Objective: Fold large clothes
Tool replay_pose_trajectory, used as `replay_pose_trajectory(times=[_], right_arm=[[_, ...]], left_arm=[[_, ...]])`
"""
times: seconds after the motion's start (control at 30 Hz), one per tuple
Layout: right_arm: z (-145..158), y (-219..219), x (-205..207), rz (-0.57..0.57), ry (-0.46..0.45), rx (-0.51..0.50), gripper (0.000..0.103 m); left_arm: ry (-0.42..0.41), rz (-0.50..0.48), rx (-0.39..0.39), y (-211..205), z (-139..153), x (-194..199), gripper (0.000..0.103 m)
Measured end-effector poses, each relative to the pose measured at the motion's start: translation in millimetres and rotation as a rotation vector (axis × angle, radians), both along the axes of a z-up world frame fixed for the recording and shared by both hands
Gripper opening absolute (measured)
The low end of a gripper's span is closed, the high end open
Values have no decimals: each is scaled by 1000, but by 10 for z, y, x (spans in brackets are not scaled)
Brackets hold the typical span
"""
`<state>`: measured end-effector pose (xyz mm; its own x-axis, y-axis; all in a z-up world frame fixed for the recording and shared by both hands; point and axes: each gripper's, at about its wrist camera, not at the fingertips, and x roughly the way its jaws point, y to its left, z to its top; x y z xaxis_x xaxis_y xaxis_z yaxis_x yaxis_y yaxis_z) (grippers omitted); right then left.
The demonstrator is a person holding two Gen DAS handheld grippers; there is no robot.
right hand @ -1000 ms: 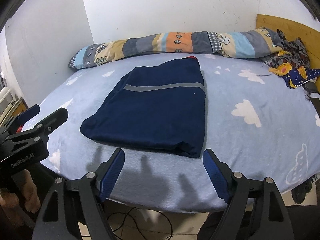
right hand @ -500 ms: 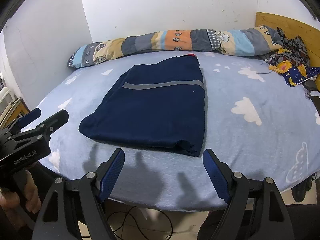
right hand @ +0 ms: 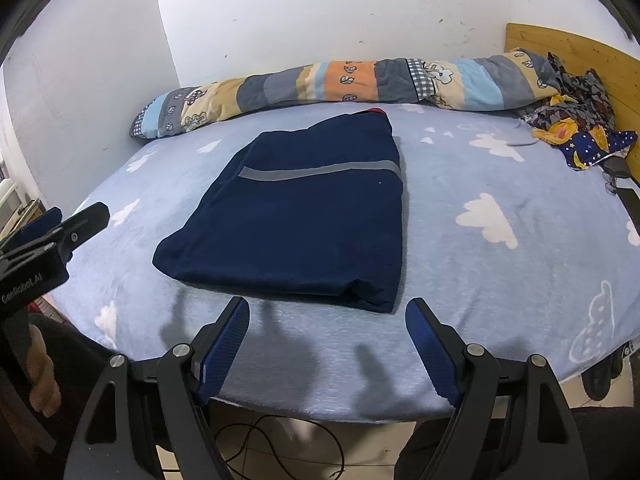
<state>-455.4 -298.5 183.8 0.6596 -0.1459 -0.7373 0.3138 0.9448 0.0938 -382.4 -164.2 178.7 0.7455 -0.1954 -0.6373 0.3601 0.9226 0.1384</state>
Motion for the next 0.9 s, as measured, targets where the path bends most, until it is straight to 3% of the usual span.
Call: replay_pose_trajectory(times=[0.23, 0.43, 0.9], right_arm=[[10, 19, 18, 5, -4, -6, 83], [11, 11, 22, 4, -5, -7, 83], [4, -2, 27, -2, -8, -7, 83]], left_arm=[[-65, 5, 68, -57, 82, -95, 103], [16, 4, 91, -90, -1, -22, 103], [32, 23, 111, -74, -16, -4, 103]])
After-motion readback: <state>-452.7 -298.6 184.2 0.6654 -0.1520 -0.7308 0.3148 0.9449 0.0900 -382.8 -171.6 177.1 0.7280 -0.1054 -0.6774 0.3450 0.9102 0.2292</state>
